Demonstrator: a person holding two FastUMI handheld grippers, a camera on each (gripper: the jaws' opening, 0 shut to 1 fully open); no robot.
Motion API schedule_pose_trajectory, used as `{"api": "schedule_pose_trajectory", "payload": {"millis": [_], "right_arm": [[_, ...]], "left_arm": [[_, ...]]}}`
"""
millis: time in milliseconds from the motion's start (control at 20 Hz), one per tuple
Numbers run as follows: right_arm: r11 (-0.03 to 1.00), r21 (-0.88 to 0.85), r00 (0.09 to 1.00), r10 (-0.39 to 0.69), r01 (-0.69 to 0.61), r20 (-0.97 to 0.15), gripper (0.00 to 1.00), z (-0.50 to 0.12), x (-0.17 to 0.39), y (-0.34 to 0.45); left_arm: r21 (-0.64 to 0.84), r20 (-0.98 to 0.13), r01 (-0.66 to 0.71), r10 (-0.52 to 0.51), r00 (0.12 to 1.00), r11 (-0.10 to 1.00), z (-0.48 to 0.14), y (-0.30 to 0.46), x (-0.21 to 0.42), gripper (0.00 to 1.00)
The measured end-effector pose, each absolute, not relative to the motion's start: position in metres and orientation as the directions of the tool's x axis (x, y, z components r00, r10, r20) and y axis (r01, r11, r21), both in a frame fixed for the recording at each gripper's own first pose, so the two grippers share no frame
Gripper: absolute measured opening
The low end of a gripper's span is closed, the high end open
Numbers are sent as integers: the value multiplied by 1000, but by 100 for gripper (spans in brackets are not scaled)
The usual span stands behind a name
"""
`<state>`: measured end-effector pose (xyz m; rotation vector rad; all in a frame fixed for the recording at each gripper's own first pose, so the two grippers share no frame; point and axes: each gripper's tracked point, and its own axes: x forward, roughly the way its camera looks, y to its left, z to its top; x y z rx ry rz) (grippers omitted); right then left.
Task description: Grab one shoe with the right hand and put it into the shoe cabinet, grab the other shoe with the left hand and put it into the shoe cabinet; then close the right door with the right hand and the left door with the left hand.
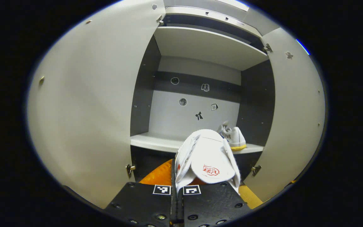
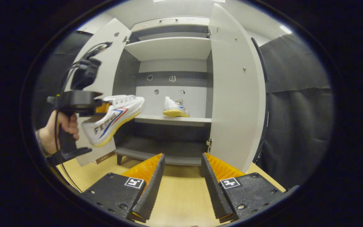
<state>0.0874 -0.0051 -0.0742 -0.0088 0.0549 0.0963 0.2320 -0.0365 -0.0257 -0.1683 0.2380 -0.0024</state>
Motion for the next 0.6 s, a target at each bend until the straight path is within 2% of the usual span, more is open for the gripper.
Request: {"api": "schedule_pose_trajectory", "payload": {"millis": [50, 350, 450, 600], "right_arm": [[995, -6, 994, 95, -95, -54, 74, -73, 87, -6], [999, 7, 996, 52, -52, -70, 73, -76, 85, -24], [999, 14, 997, 32, -31, -73, 73, -76, 86, -32], [1000, 31, 997, 7, -5, -81, 73, -80, 87, -41]], "left_arm": [[-173, -251, -34, -11, 968, 984, -24, -36, 253, 0], [-104, -401, -109, 59, 914, 989, -18, -28, 359, 0], [-81, -461, -126, 75, 884, 989, -17, -31, 373, 0], [-26, -578, -127, 88, 811, 992, -47, -27, 381, 0]]}}
